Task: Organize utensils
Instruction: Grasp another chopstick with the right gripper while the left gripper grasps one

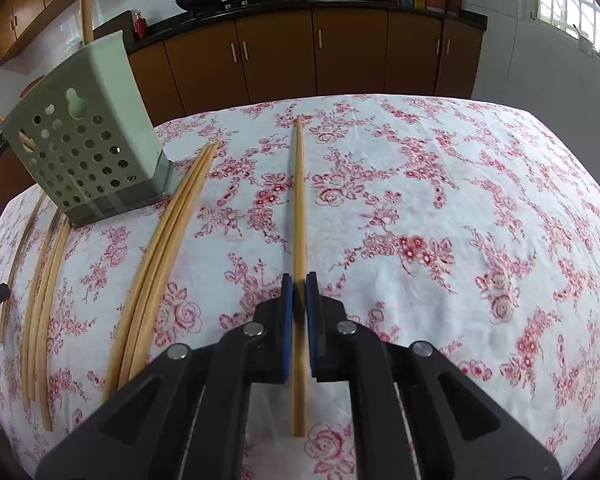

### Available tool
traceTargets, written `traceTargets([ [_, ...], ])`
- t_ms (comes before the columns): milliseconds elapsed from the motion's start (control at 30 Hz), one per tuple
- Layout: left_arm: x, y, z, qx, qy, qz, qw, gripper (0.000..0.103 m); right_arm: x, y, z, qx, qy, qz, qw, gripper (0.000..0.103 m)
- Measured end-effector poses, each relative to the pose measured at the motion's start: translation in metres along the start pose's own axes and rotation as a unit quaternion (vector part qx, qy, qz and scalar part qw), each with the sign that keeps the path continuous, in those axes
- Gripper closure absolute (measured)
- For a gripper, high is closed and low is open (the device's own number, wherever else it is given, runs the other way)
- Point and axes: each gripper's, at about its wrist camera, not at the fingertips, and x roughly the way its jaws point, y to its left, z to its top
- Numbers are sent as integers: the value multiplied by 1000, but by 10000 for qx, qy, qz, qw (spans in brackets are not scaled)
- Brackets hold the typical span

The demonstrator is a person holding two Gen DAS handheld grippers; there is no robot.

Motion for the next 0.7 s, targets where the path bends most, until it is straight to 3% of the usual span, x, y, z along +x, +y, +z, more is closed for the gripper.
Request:
traceTargets([
  [700, 4, 2, 2, 65, -53, -144, 9999, 95, 4, -2, 3, 17, -25, 103, 9999, 95],
])
